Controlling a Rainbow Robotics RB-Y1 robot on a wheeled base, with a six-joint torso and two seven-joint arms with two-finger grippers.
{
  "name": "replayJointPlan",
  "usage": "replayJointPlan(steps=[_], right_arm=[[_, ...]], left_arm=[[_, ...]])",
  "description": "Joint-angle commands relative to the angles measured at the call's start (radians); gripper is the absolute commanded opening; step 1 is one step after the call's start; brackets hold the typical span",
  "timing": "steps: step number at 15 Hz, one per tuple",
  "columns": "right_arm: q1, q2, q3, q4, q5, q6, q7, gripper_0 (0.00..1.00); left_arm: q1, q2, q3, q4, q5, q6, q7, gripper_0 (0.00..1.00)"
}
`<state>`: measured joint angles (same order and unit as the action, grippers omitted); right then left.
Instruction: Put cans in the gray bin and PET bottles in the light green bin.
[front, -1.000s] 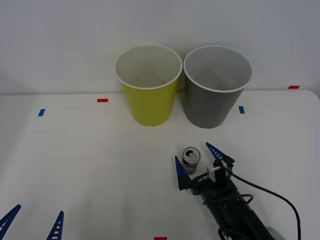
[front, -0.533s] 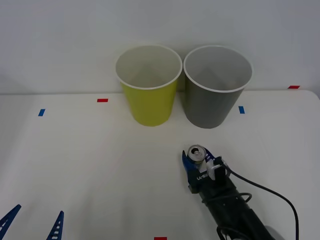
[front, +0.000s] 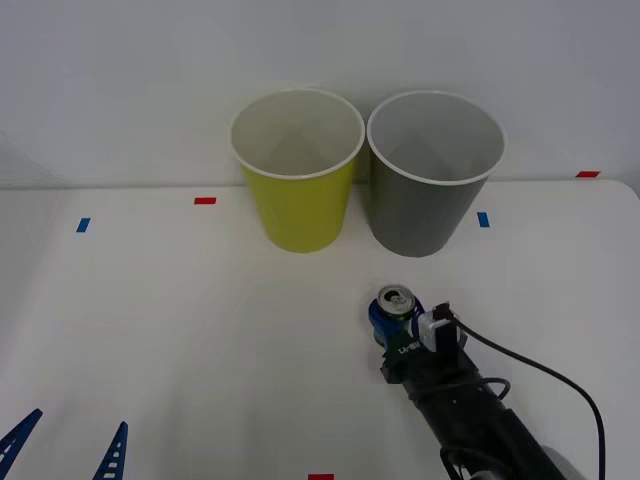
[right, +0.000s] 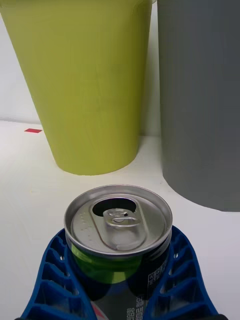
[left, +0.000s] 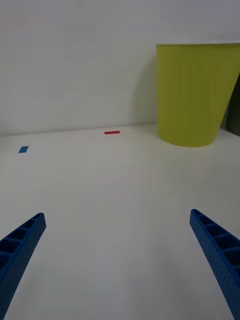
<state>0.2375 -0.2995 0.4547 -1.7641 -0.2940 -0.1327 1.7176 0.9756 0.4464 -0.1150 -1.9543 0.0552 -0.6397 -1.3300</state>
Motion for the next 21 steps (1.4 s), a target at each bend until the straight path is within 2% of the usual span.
replayJointPlan(steps=[1, 4, 7, 12, 14, 15, 17, 20, 21], right_arm=[[0.095, -0.026, -0.062, -0.301, -0.011, 0.288, -0.010, 0.11], [0.106, -0.026, -0.094, -0.433, -0.017, 0.438, -0.021, 0.10], [0.092, -0.003, -0.157, -0.574, -0.053, 0.654, -0.033, 0.09], [-0.015, 0.025, -0.258, -0.726, -0.103, 0.967, -0.052, 0.07], [-0.050, 0.031, -0.295, -0.749, -0.143, 1.012, -0.062, 0.07], [-0.073, 0.028, -0.324, -0.749, -0.189, 1.015, -0.067, 0.07], [-0.130, 0.000, -0.366, -0.749, -0.240, 1.049, -0.072, 0.06], [-0.251, -0.018, -0.470, -0.749, -0.343, 1.177, -0.079, 0.06], [-0.302, -0.020, -0.496, -0.749, -0.343, 1.225, -0.079, 0.06]], left_arm=[[0.000, 0.000, 0.000, 0.000, 0.000, 0.000, 0.000, 1.00], [0.000, 0.000, 0.000, 0.000, 0.000, 0.000, 0.000, 1.00], [0.000, 0.000, 0.000, 0.000, 0.000, 0.000, 0.000, 1.00], [0.000, 0.000, 0.000, 0.000, 0.000, 0.000, 0.000, 1.00], [0.000, 0.000, 0.000, 0.000, 0.000, 0.000, 0.000, 1.00], [0.000, 0.000, 0.000, 0.000, 0.000, 0.000, 0.000, 1.00], [0.000, 0.000, 0.000, 0.000, 0.000, 0.000, 0.000, 1.00], [0.000, 0.000, 0.000, 0.000, 0.000, 0.000, 0.000, 1.00], [0.000, 0.000, 0.000, 0.000, 0.000, 0.000, 0.000, 1.00]])
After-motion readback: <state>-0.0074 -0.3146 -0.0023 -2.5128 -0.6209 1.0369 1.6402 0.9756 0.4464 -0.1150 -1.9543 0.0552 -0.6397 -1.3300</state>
